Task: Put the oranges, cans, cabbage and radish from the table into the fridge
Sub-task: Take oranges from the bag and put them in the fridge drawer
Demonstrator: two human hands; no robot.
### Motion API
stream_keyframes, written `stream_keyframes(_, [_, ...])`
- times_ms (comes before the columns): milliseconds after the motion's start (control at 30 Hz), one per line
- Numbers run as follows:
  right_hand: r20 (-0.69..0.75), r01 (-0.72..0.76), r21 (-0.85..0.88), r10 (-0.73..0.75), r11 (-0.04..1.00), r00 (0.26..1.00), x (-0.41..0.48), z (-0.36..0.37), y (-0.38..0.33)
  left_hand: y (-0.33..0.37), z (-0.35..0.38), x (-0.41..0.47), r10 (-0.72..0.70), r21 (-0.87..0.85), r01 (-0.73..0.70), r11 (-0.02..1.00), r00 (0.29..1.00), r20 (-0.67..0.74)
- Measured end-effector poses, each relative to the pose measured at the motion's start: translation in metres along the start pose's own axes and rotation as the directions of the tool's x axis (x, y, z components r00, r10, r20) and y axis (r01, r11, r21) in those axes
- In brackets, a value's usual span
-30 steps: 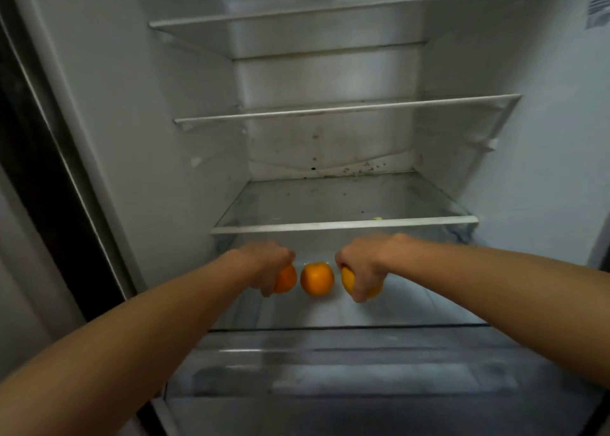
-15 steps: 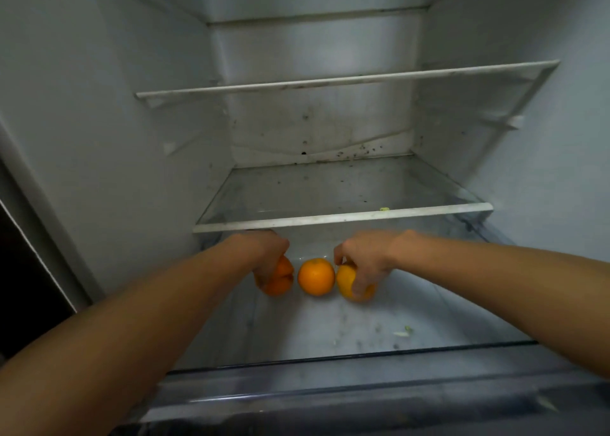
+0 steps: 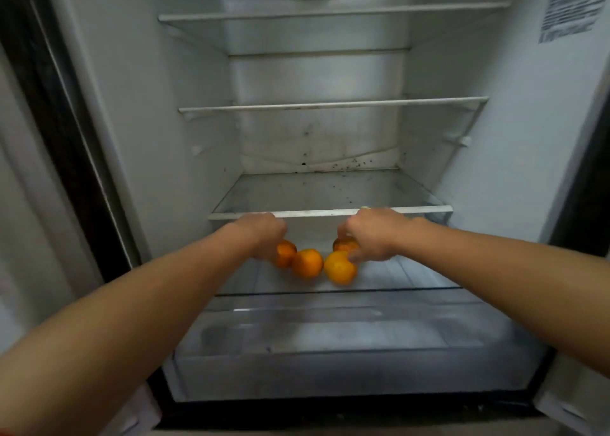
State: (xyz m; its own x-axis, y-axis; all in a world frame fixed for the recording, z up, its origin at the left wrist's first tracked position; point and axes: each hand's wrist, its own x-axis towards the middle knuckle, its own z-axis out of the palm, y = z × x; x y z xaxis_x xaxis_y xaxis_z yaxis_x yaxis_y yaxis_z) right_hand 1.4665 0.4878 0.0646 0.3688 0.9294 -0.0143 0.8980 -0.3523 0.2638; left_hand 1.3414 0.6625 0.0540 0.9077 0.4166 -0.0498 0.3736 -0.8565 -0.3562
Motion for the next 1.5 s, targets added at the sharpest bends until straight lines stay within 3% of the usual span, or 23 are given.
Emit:
stream_keyframes(133, [-0.219,-0.014,-0.017,0.010,1.000,0.976,-0.034,-0.014,-0.012,0.017,-0.018,-0.057,-0.102,0.019,0.107,0.994,0.979,-0.178])
stream_keyframes(267, [-0.448,0.031,0.075,0.006,0.997,0.894,-0.073,-0.027,-0.032,0.035,-0.025,-0.133,-0.242,-0.062,0.236,0.970,0.897,-0.370])
stream_keyframes(367, [-0.550,0.100,0.133,-0.011,0.986,0.835,-0.107,-0.034,-0.060,0.048,-0.015,-0.200,-0.268,-0.057,0.272,0.961,0.850,-0.453])
stream_keyframes(567, [-0.550,0.309,0.128,-0.192,0.943,0.813,-0.166,-0.025,-0.147,0.066,0.022,-0.333,-0.350,-0.038,0.354,0.934,0.894,-0.280])
stream_keyframes(800, [-0.500,0.514,0.106,-0.400,0.851,0.768,-0.219,-0.008,-0.279,0.076,0.081,-0.491,-0.513,-0.072,0.508,0.859,0.851,-0.111])
stream_keyframes(900, [-0.489,0.590,0.103,-0.476,0.800,0.731,-0.243,-0.010,-0.347,0.070,0.100,-0.565,-0.607,-0.098,0.601,0.793,0.794,-0.045])
stream_keyframes(1133, [-0.493,0.757,0.133,-0.619,0.640,0.611,-0.328,-0.036,-0.538,0.045,0.134,-0.783,-0.757,0.036,0.758,0.652,0.647,0.094])
stream_keyframes(1500, [-0.482,0.907,0.068,-0.783,0.415,0.394,-0.436,-0.077,-0.788,0.006,0.172,-1.058,-0.916,0.116,0.922,0.368,0.338,0.216])
